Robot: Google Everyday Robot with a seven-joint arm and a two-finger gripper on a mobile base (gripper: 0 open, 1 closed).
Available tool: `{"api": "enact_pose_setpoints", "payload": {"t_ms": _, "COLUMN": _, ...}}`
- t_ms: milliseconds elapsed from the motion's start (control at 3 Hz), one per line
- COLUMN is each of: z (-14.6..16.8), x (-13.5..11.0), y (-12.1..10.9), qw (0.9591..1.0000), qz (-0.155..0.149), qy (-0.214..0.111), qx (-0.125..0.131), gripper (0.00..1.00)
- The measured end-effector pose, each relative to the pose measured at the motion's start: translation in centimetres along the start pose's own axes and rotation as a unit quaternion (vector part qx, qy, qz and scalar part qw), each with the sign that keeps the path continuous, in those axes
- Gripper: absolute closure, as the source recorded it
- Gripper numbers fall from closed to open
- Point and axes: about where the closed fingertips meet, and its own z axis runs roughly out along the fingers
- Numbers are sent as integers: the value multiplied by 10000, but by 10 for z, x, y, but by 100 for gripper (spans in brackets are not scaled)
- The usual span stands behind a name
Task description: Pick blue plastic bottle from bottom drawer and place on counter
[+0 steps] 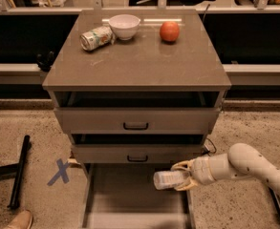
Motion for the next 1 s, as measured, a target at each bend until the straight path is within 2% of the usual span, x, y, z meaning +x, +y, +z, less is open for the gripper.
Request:
{"api": "enact_pose_setpoints", "payload": {"t_ms": 333, "z": 0, "x": 0, "y": 0, "qw": 10000, "qz": 2, "qy": -2, "qx": -2, "gripper": 100}}
{"api": "enact_pose_setpoints", "payload": {"t_ms": 667, "z": -30, "x": -27, "y": -10, "qw": 9996, "qz": -252, "qy": 17, "qx": 157, "gripper": 100}}
{"api": "enact_pose_setpoints", "payload": {"t_ms": 1000, "z": -95, "x": -87, "y": -33, "qw": 9948, "qz": -854, "qy": -60, "qx": 552, "gripper": 100}}
